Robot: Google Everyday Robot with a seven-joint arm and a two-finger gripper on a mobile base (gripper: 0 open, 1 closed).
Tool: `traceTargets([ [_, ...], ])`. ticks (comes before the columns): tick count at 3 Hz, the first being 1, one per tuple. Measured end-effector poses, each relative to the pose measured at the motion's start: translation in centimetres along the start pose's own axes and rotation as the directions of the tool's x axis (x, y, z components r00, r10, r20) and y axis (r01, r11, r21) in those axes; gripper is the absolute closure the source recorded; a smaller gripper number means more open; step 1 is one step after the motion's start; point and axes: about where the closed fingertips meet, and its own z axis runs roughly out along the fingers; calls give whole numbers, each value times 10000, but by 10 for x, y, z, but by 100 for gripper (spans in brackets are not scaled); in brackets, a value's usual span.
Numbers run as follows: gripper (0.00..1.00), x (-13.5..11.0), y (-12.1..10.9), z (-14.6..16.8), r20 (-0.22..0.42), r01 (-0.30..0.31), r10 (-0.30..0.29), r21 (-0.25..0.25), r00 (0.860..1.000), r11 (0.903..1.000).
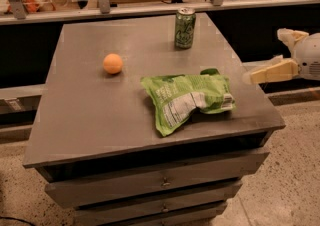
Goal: Move green can near orange
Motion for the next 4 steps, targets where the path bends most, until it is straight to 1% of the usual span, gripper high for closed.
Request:
traceTargets([
  [1, 0, 0, 0, 0, 0, 1, -1, -2, 10000, 10000],
  [2, 0, -2, -1, 13, 343, -158, 154, 115, 9993, 9998],
  [3, 0, -7, -9, 40, 889, -312, 307, 36, 9956, 9995],
  [4, 0, -10, -22, 73, 1249, -287, 288, -22, 9917, 9996],
])
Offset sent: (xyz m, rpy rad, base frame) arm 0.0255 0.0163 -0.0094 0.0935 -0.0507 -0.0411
